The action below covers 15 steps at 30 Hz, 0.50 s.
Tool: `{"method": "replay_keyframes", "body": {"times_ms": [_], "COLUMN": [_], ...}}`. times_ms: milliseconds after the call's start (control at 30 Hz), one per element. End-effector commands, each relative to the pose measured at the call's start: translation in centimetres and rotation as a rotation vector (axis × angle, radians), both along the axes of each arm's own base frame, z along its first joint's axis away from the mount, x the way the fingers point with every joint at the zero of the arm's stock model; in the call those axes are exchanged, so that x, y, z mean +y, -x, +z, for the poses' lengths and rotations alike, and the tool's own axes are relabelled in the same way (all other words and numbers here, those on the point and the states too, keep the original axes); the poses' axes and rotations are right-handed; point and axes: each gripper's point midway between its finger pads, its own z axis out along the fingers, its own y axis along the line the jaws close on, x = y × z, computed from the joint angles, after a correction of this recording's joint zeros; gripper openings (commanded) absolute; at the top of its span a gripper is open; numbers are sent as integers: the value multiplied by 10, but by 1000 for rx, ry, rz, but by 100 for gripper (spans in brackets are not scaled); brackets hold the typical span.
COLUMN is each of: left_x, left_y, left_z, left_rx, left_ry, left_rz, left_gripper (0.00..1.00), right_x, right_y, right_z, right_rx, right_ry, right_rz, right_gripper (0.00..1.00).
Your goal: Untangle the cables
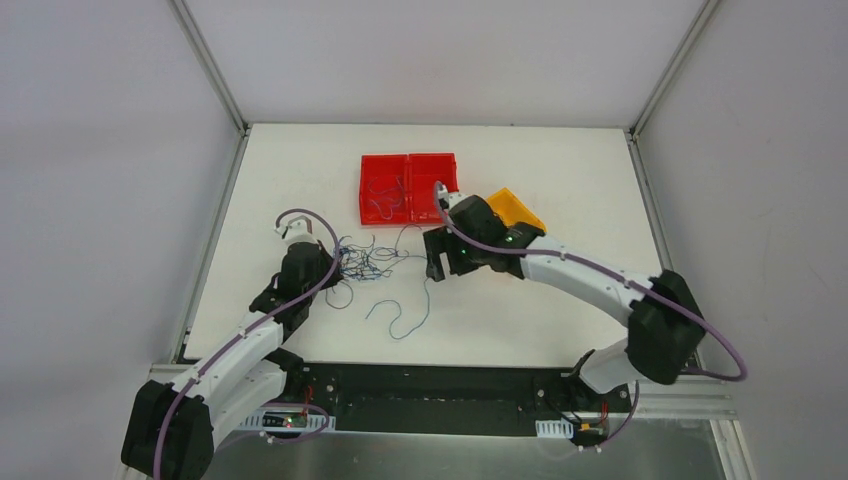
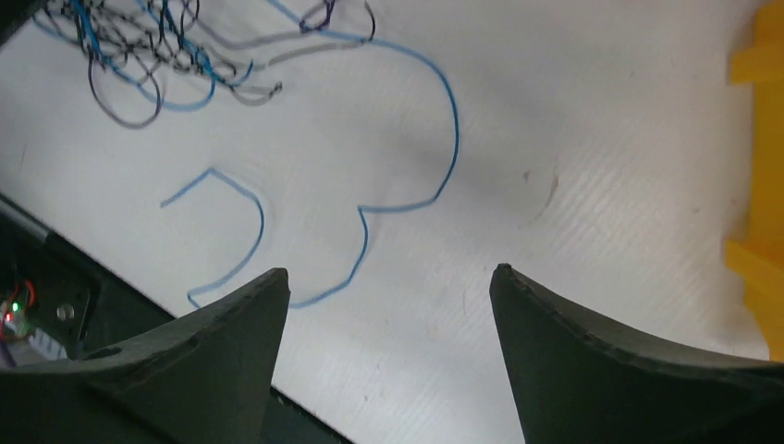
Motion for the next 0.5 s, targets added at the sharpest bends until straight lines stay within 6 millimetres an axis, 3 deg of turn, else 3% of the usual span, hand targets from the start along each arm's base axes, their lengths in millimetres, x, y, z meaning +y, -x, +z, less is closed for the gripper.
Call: {"method": "replay_keyframes", "body": {"times_ms": [0,233,467], "left_x": [-6,-3,5], "left_y": [-9,-9,-8], "left_z": [21,22,25], "left_rx": [-69,-79,-87], "left_ry": [15,8,-5], "left_rz": [-30,-20,17], "left_gripper": [0,0,0], "right_x": [18,44,37], "right_y": [-43,-65,-70], "right_z": [-1,-42,-63], "right_rx": [-15,-8,24], "right_ry": [87,178,305], "right_rz": [-127,-77,-121], "right_gripper": [84,82,77]}}
